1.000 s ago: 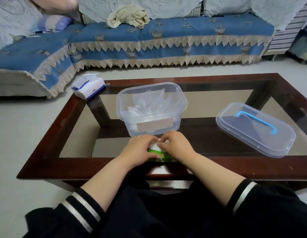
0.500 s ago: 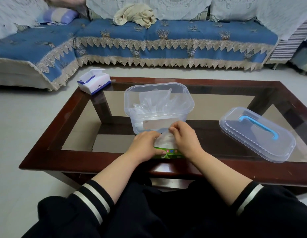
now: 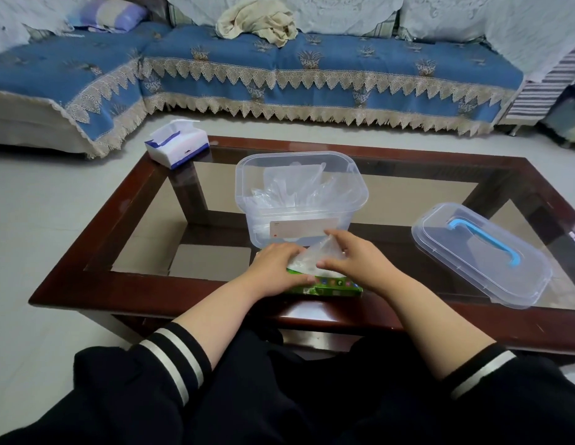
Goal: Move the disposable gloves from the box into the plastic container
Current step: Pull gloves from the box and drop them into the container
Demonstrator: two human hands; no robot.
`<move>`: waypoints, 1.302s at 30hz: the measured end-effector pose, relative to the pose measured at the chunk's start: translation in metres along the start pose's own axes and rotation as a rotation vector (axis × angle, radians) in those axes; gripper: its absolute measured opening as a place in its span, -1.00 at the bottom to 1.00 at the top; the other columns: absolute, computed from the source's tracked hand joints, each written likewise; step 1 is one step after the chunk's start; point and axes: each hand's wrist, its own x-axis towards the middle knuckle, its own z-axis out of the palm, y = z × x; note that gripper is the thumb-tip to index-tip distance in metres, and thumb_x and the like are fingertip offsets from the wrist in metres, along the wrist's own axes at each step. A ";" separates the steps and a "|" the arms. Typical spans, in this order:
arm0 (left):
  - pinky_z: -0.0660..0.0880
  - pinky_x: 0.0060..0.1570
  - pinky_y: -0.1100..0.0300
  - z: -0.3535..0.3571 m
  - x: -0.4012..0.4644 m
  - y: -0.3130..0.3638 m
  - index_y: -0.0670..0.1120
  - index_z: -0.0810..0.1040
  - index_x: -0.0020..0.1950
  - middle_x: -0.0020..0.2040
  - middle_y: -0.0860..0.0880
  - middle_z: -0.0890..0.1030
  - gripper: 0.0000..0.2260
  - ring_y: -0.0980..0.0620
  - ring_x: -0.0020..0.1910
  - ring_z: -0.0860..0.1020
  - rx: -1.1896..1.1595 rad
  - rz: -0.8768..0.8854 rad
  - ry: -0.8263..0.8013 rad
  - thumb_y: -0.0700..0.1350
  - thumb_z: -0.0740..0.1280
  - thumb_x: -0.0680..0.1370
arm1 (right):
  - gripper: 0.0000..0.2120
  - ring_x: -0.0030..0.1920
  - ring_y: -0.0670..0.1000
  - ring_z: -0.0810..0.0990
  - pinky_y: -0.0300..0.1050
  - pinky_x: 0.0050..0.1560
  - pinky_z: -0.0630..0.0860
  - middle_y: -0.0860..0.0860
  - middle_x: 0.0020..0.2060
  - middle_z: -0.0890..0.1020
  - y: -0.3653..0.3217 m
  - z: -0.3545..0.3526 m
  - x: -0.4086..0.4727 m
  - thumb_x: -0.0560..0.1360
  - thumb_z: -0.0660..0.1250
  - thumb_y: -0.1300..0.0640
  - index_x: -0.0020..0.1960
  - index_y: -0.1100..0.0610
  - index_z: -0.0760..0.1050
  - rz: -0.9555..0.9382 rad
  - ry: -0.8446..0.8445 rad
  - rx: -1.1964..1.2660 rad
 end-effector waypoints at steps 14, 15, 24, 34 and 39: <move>0.28 0.12 0.20 0.011 0.007 0.009 0.07 0.60 0.20 0.15 0.06 0.62 -0.55 0.00 0.22 0.48 0.076 -0.045 0.061 0.15 0.52 0.36 | -0.81 -0.32 -0.07 0.63 -0.16 -0.11 0.57 -0.04 -0.41 0.66 -0.036 -0.005 0.000 0.53 0.32 0.27 -0.24 0.13 0.59 -0.035 0.379 0.697; 0.26 0.13 0.20 0.011 0.007 0.009 0.09 0.59 0.20 0.16 0.07 0.61 -0.56 0.01 0.23 0.47 0.094 -0.038 0.053 0.16 0.51 0.36 | -0.82 -0.34 -0.06 0.63 -0.17 -0.15 0.59 -0.02 -0.42 0.66 -0.044 -0.014 -0.002 0.54 0.31 0.27 -0.22 0.16 0.58 -0.056 0.418 0.832; 0.20 0.31 0.12 0.007 0.001 0.013 0.10 0.48 0.34 0.30 0.10 0.49 -0.49 0.03 0.31 0.35 0.218 0.093 0.077 0.18 0.43 0.42 | -0.83 -0.14 -0.07 0.59 -0.10 -0.11 0.56 0.00 -0.18 0.65 -0.103 -0.132 0.043 0.53 0.32 0.17 -0.01 0.23 0.63 -0.589 1.122 0.489; 0.40 -0.04 0.07 0.009 0.001 0.019 -0.04 0.65 0.04 -0.02 0.00 0.52 -0.80 -0.01 0.06 0.45 0.259 0.264 0.154 0.03 0.35 0.53 | -0.79 0.07 0.16 0.49 0.16 0.08 0.49 0.15 0.03 0.56 -0.092 -0.037 0.130 0.52 0.34 0.08 0.12 0.09 0.62 -0.593 0.208 -0.587; 0.46 -0.09 -0.01 0.012 0.006 0.012 -0.05 0.65 -0.01 -0.07 -0.01 0.53 -0.86 -0.06 0.03 0.49 0.239 0.266 0.192 -0.05 0.31 0.56 | -0.51 0.41 0.07 0.34 -0.01 0.43 0.19 0.04 0.42 0.39 -0.077 -0.007 0.156 0.57 0.26 -0.07 0.44 0.09 0.35 -0.171 -0.409 -0.508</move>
